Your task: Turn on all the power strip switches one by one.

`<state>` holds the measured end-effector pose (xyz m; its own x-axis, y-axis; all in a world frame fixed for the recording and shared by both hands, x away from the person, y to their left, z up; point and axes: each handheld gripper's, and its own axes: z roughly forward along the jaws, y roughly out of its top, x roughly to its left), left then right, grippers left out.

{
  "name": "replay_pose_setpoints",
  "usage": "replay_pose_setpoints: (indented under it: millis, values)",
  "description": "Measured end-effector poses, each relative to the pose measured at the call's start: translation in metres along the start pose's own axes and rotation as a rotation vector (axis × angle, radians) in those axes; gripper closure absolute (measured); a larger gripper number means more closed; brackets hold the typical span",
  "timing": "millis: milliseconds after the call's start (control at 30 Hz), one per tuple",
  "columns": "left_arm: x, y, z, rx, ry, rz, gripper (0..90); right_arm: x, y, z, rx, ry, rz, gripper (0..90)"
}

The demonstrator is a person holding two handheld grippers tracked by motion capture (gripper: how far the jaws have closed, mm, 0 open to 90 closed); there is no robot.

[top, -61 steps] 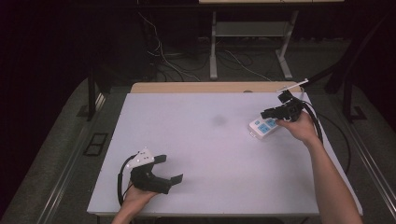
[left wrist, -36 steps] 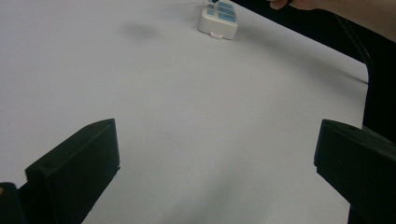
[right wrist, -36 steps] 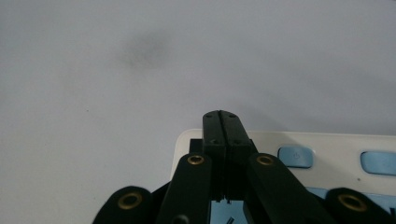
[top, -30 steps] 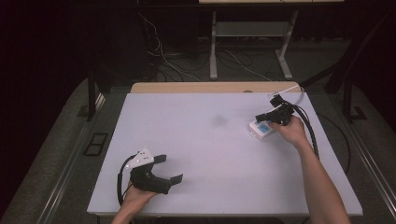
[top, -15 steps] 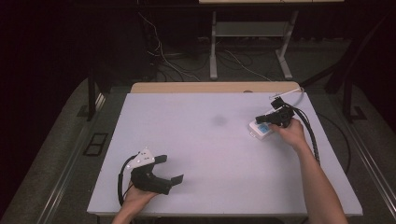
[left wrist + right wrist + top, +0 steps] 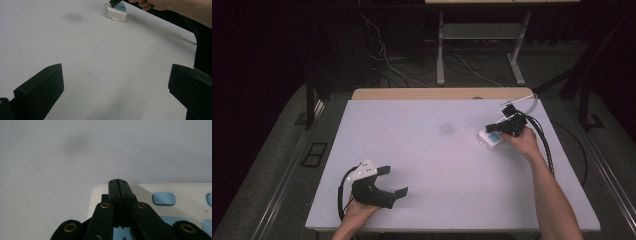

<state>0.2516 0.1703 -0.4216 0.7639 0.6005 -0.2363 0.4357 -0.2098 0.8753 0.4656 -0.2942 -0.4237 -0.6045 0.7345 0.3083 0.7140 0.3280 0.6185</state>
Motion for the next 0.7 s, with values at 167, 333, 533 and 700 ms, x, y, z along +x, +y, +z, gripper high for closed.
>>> replay_pose_setpoints:
  millis: [167,333,533,700]
  values:
    - [0.0002,0.0,0.0006,0.004,0.0,0.001,0.0,0.0005,0.0002,0.0004,0.003,-0.004,-0.002,90.0]
    - [-0.0018,0.0,0.0002,-0.003,0.004,0.002,0.0,-0.0014,-0.0021,0.0008,-0.017,-0.001,0.027,90.0]
    - [-0.0026,-0.0004,-0.0002,-0.007,0.002,0.001,0.0,0.0,-0.0066,0.0015,-0.044,-0.003,0.035,90.0]
    - [-0.0028,-0.0005,-0.0004,-0.009,0.001,0.0,0.0,0.0022,-0.0049,0.002,-0.03,-0.021,0.018,90.0]
